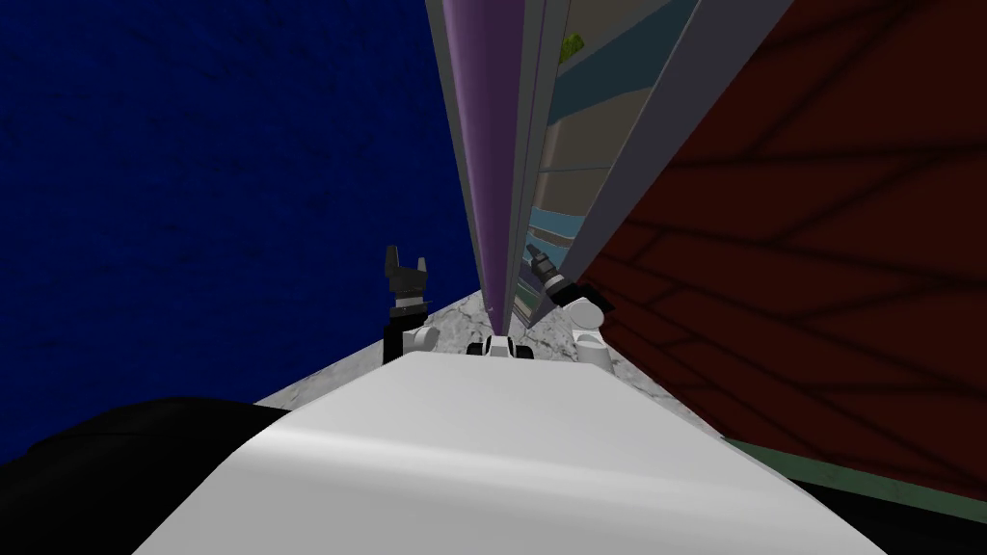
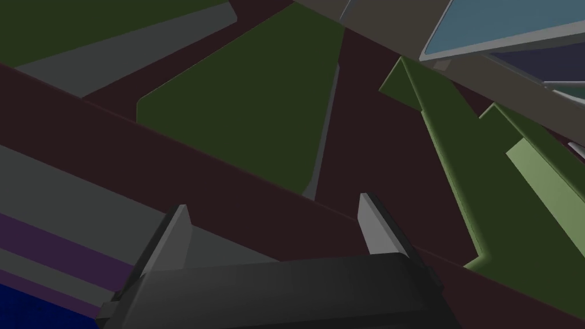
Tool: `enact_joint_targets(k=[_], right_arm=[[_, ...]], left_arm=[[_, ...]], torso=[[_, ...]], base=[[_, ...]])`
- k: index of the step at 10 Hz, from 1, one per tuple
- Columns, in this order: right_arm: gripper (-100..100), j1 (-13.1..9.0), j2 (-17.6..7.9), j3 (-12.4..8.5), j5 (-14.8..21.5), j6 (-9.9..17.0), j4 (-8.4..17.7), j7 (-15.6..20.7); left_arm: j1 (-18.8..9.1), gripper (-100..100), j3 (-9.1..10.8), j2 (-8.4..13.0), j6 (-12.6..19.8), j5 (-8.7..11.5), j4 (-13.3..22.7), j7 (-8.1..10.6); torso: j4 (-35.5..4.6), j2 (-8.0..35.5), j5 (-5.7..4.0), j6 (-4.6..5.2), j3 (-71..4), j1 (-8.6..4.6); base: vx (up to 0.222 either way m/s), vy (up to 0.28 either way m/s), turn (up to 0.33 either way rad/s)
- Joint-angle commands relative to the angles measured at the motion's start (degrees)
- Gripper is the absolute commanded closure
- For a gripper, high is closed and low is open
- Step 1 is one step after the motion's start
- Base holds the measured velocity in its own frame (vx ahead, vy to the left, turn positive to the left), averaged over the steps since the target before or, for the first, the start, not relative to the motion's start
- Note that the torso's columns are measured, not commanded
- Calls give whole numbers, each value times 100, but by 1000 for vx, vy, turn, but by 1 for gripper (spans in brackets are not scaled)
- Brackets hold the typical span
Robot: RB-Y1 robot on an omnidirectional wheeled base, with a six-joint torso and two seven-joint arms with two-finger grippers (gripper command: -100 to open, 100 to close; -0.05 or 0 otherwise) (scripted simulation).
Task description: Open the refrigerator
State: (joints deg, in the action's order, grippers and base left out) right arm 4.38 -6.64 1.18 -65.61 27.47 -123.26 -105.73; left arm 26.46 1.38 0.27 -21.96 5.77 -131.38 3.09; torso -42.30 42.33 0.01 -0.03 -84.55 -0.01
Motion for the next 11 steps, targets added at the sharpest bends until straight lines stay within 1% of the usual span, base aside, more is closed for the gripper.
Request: enact_joint_targets(k=[1, 2, 4, 6, 7, 8, 10, 11], right_arm=[[-100, 18, -56, -137, 63, 31, -80, -178], [-100, 22, -51, -178, 83, 40, -101, -229], [-100, 34, 46, -288, 139, 63, -151, -358], [-100, 43, 312, -366, 180, 79, -184, -448], [-100, 44, 231, -341, 152, 62, -167, -407], [-100, 38, 161, -442, 188, 222, -323, -608], [-100, 33, 95, -522, 215, 348, -446, -762], [-100, 33, 110, -483, 183, 277, -377, -674]], left_arm=[[0, 0, 0, 0, 0, 0, 0, 0], [0, 0, 0, 0, 0, 0, 0, 0], [1, 0, 0, 0, 0, 0, 0, 0], [0, 0, 0, 0, 0, 0, 0, 0], [0, 0, 0, 0, 0, 0, 0, 0], [0, 0, 1, 1, 0, 0, 0, 0], [2, 0, 2, 2, 0, 0, 0, 0], [2, 0, 2, 2, 0, 0, 0, 0]], torso=[[0, -1, -3, 3, 1, -7], [2, -6, 0, 3, -3, 5], [4, -15, 1, 3, -8, 6], [1, -3, 2, 2, -1, 9], [0, 0, -3, 2, 1, -13], [1, -5, -13, 3, -2, -45], [10, -35, -2, 3, -21, -3], [8, -24, 1, 2, -15, 6]], base=[[-27, 213, -114], [-27, 212, -88], [-3, 223, -106], [-24, 216, -85], [-12, 73, -10], [61, 73, -63], [110, 89, -70], [50, 37, -8]])
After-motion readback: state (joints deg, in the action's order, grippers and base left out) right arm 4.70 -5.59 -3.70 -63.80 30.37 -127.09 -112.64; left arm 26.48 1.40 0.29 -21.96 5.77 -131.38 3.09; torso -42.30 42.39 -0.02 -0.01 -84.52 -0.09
